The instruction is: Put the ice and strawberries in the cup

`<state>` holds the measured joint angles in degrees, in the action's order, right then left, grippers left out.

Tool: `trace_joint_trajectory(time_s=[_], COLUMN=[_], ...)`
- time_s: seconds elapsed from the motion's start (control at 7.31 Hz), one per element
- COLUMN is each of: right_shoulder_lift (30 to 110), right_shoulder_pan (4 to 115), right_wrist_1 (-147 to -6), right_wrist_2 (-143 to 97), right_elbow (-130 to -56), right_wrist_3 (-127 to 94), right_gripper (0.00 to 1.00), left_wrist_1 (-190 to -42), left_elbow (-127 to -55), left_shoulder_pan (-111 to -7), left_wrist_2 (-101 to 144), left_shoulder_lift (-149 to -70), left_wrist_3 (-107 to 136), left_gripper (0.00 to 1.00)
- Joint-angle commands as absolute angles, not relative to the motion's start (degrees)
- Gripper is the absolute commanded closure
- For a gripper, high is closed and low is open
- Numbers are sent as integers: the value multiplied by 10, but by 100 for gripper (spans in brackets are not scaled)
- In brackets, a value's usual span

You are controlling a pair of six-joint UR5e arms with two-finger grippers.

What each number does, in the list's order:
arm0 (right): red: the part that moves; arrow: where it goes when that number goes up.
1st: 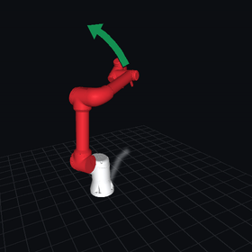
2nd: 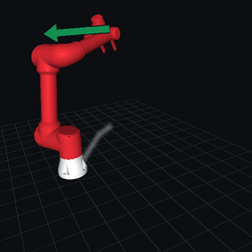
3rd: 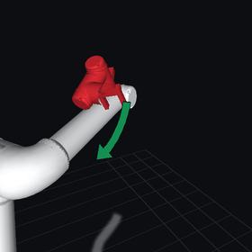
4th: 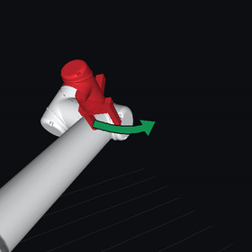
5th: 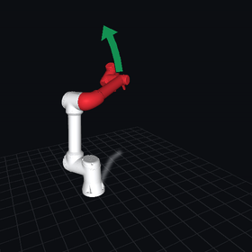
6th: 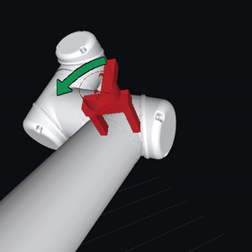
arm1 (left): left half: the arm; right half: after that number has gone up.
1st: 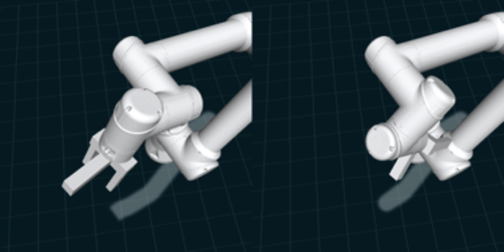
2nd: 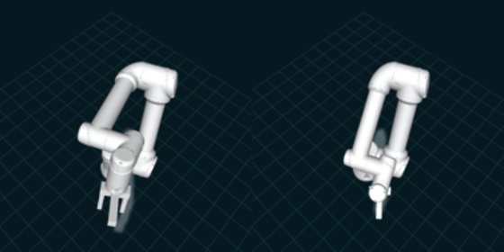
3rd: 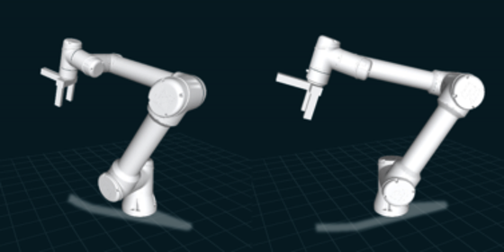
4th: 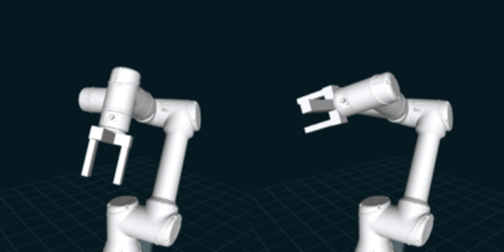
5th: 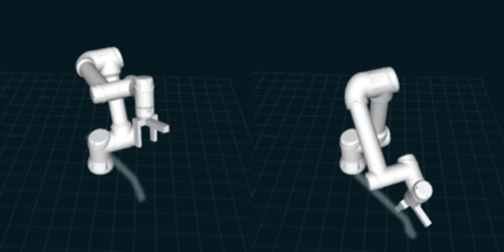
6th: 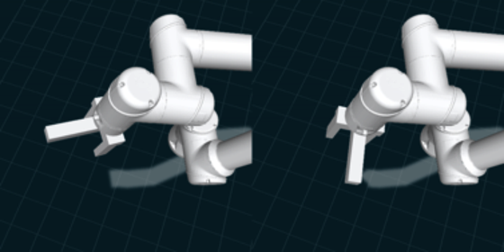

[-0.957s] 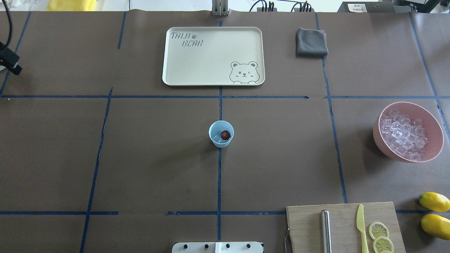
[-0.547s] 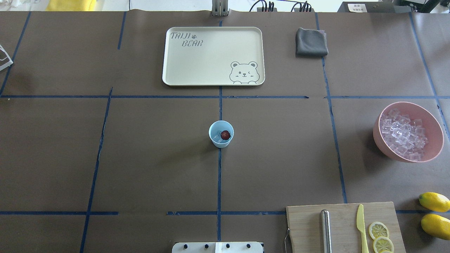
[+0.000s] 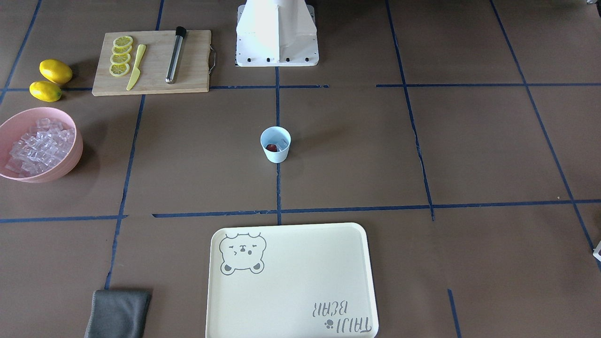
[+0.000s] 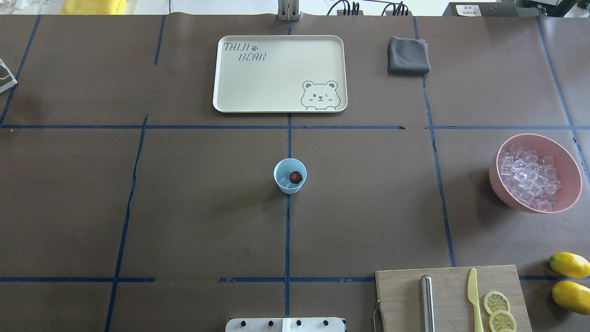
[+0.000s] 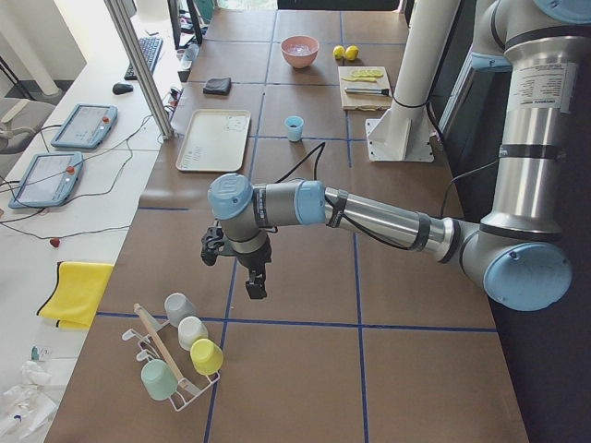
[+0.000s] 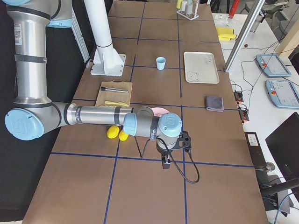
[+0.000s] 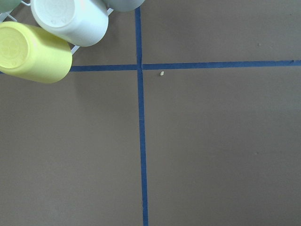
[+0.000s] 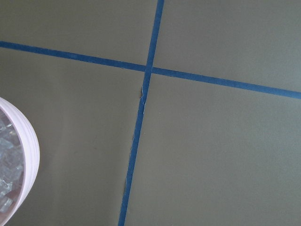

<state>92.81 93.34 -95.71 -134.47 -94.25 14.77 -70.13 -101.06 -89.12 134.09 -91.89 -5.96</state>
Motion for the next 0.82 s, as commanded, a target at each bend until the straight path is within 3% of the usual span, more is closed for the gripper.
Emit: trace_joint_trajectory(time_s=[0.0,0.68], right_shoulder_lift=[928,928], right_shoulder_pan=[933,933], right_wrist_1=[-957,-957], right_wrist_2=[-1345,-1346], right_elbow=[-945,-948], right_wrist_3=[149,149], right_gripper=[0,0], left_wrist_1=[-786,-815], left_elbow=[-982,-984], left_shoulder_pan=[-896,-896], left_wrist_2=[1342,1340], left_shoulder_lift=[-885,-878], left_wrist_3=[-87,-83], left_gripper=[0,0])
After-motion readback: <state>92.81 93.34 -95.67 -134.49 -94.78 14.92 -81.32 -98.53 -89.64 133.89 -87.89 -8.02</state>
